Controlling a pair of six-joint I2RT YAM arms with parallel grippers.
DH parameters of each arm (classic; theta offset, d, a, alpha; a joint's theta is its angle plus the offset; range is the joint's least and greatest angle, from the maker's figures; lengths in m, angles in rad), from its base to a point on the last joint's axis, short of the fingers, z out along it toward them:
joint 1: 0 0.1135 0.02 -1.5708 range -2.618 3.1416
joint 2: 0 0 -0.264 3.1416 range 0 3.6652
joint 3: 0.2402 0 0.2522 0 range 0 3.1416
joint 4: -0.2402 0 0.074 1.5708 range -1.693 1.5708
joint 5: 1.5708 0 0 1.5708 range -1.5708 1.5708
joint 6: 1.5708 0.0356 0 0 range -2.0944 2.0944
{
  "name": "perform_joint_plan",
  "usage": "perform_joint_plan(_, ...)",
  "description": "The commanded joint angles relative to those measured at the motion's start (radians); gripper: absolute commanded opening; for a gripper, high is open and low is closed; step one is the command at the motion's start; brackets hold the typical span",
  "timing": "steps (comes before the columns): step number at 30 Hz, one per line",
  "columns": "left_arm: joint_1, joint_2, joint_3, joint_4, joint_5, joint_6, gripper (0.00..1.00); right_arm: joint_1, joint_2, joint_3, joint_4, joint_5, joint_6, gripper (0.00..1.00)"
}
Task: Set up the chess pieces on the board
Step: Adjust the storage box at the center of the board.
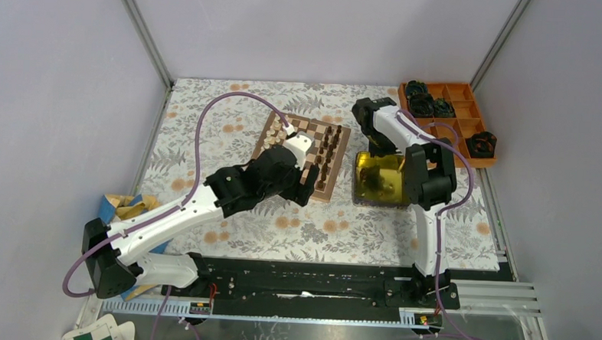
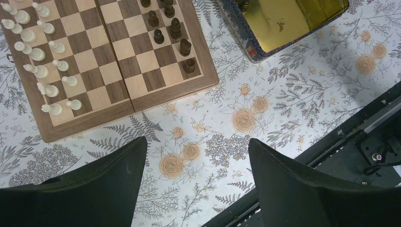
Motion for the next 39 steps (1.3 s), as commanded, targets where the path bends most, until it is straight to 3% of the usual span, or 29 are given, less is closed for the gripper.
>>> perform_joint_plan(1, 0.006, -0.02, -0.004, 0.022, 0.009, 0.016, 0.85, -0.006, 0.021, 0.044, -0.094, 0.061, 0.097, 0.0)
perform_joint_plan(3, 0.006, -0.023, -0.002, 0.02, 0.009, 0.013, 0.85, -0.005, 0.006, 0.017, -0.065, 0.065, 0.083, 0.04)
perform_joint_plan(7, 0.005, -0.018, 0.002, 0.02, 0.016, 0.008, 0.86, -0.005, -0.026, -0.021, -0.008, 0.115, 0.027, 0.36)
perform_joint_plan(11, 0.006, -0.012, 0.009, 0.02, 0.022, 0.005, 0.86, -0.005, -0.043, -0.024, 0.019, 0.157, -0.025, 0.52)
perform_joint_plan(30, 0.005, -0.052, -0.009, 0.021, 0.024, -0.016, 0.86, 0.1, -0.161, -0.068, 0.207, 0.306, -0.43, 0.57)
perform_joint_plan(39, 0.006, -0.085, -0.037, 0.046, 0.014, -0.026, 0.86, 0.154, -0.329, -0.24, 0.301, 0.306, -0.632, 0.55)
